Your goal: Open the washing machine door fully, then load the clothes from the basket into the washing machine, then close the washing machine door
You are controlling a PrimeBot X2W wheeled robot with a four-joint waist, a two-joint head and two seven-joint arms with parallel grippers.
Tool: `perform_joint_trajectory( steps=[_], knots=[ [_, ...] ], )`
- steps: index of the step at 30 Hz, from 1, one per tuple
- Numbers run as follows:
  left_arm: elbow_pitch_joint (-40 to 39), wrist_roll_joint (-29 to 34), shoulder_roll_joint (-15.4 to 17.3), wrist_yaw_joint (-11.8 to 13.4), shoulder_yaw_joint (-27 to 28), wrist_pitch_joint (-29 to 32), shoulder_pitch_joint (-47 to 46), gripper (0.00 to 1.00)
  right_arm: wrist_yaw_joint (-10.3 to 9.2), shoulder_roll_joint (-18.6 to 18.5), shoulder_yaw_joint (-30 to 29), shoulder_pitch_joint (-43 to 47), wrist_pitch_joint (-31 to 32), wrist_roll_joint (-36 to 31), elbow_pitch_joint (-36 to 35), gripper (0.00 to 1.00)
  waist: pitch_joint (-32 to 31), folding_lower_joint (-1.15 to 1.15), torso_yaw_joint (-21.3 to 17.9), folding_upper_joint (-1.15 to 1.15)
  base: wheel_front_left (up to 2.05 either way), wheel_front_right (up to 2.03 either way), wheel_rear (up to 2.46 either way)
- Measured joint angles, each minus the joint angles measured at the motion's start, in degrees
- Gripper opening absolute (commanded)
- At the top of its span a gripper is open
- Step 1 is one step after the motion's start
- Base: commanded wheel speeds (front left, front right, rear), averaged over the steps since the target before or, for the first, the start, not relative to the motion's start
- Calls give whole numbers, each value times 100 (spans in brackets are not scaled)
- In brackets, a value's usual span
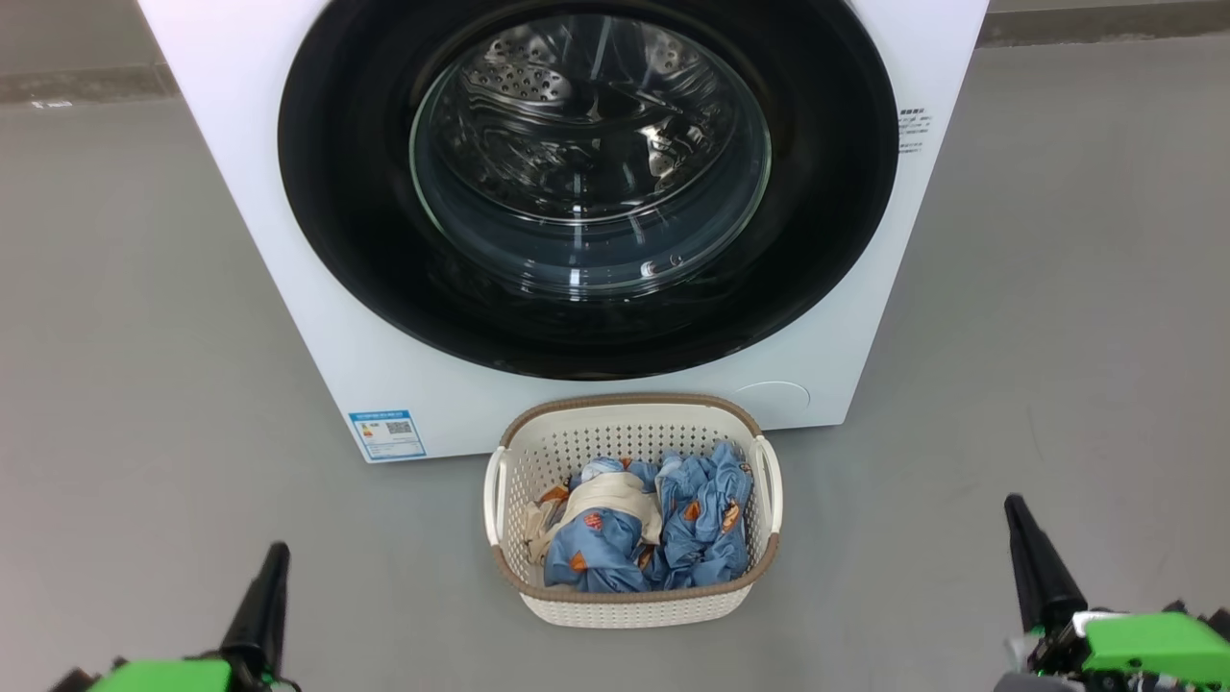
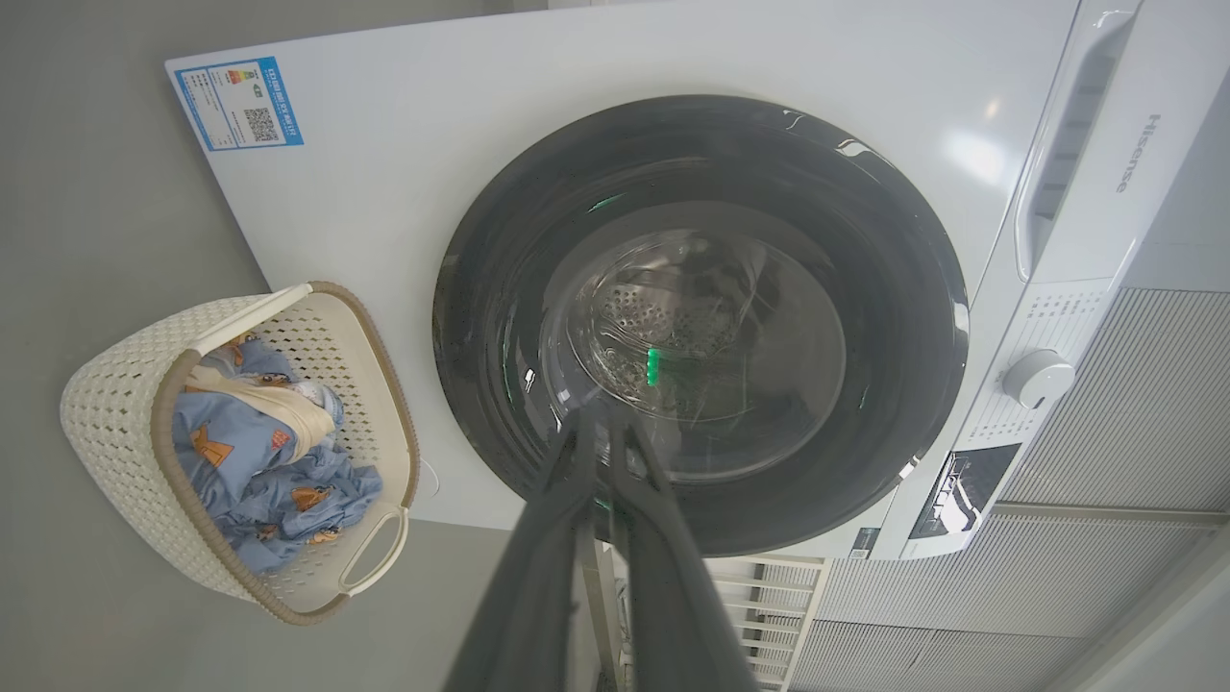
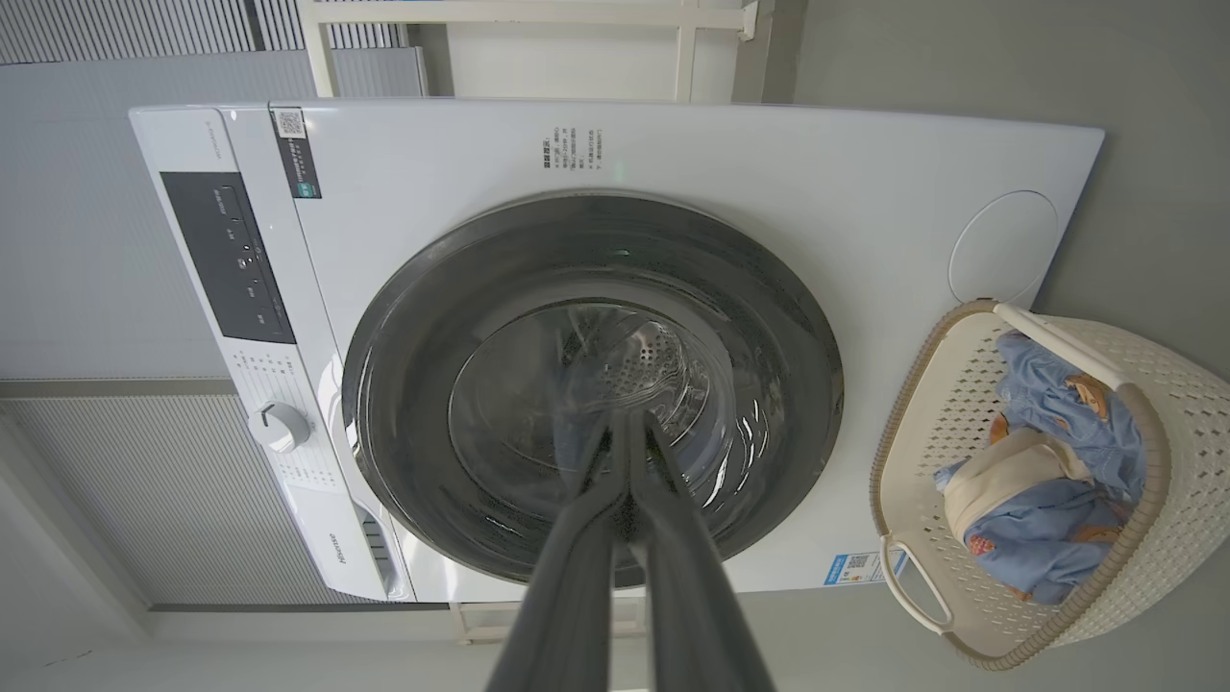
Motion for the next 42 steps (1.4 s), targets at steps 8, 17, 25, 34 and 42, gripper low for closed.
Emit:
perform_joint_trajectory(
  steps=[8, 17, 25, 34, 42],
  knots=[
    [298, -7, -147, 7, -48, -18, 316, 100, 0, 81, 11, 264, -14, -1, 338, 100, 7, 1, 3, 0, 0, 0, 0],
    [215, 172, -104, 7, -101, -170, 319, 100, 0, 57, 134, 264, -193, -142, 336, 100, 4, 2, 17, 0, 0, 0, 0],
    [135, 430, -60, 7, -125, -313, 319, 100, 0, -13, 198, 257, -296, -483, 336, 100, 8, 2, 24, 0, 0, 0, 0],
    [55, 1077, 10, 7, -168, -455, 319, 100, 0, -100, 341, 246, -445, -1017, 341, 100, 13, 1, 30, 0, 0, 0, 0],
    [18, 1692, 74, 7, -236, -571, 319, 100, 0, -174, 493, 191, -565, -1628, 399, 100, 32, 1, 41, 0, 0, 0, 0]
  ],
)
